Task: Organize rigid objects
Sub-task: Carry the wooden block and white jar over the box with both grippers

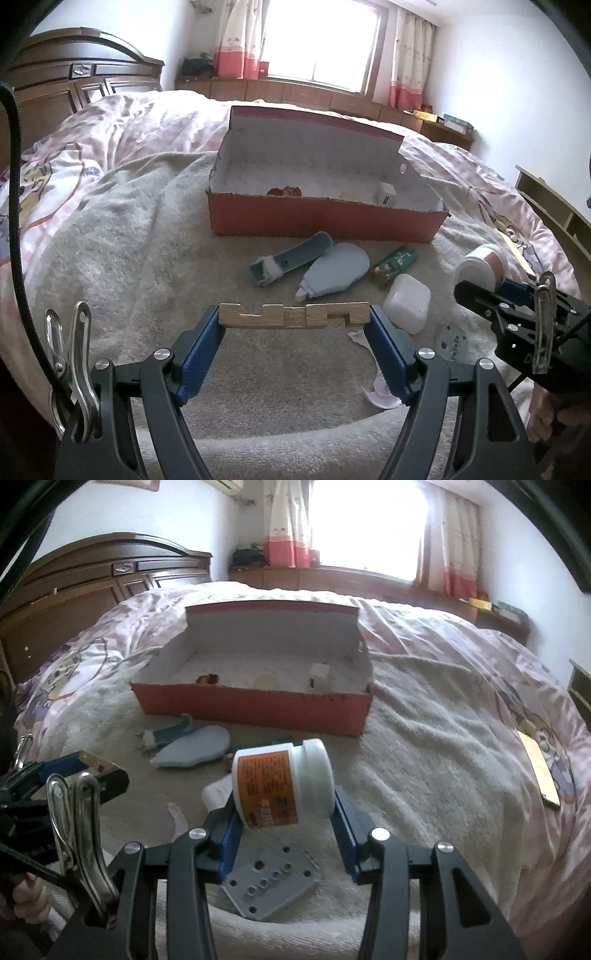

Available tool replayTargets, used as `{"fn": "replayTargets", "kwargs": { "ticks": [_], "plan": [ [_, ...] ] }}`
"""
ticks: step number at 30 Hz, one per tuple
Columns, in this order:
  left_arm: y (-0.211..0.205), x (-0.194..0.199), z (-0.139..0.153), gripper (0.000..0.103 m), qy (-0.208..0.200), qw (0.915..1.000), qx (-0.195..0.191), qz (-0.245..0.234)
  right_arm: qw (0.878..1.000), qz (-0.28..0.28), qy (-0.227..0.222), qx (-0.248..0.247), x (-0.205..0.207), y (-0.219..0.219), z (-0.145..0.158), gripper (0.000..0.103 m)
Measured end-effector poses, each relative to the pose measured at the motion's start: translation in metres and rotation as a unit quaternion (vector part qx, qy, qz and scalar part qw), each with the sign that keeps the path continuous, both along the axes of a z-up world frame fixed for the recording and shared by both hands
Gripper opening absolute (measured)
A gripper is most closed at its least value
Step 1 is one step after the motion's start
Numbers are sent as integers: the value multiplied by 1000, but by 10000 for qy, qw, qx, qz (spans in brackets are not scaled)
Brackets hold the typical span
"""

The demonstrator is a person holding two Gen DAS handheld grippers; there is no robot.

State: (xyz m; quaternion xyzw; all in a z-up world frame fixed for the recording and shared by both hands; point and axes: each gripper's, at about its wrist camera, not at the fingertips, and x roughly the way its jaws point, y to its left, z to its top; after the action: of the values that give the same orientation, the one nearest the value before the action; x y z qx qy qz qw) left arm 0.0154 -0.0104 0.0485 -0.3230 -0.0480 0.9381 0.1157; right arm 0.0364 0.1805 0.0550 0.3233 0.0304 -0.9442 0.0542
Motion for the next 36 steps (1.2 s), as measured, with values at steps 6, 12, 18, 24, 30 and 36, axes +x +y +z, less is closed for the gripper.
{"fn": "replayTargets", "kwargs": {
  "ticks": [6, 12, 18, 24, 30, 36],
  "plan": [
    [2, -1, 7, 78, 35, 10000, -18, -35, 9997, 189, 31, -130, -7, -4, 7, 47],
    [10, -9, 21, 78, 91, 9998, -157, -93, 9989, 252, 58, -396, -23, 4, 16, 47],
    [19, -25, 34, 78, 83, 9994, -272, -190, 9980, 228, 78, -583, -40, 15, 21, 47],
    [24, -47, 44, 78, 51, 9993, -326, -177, 9972, 221, 75, -712, -54, 25, 26, 47],
    [32, -72, 57, 78, 129, 9985, -508, -151, 9962, 261, 99, -825, -73, 29, 36, 47],
    [43, -96, 66, 78, 149, 9972, -688, -236, 9962, 334, 58, -806, -93, 29, 42, 47]
  ]
}}
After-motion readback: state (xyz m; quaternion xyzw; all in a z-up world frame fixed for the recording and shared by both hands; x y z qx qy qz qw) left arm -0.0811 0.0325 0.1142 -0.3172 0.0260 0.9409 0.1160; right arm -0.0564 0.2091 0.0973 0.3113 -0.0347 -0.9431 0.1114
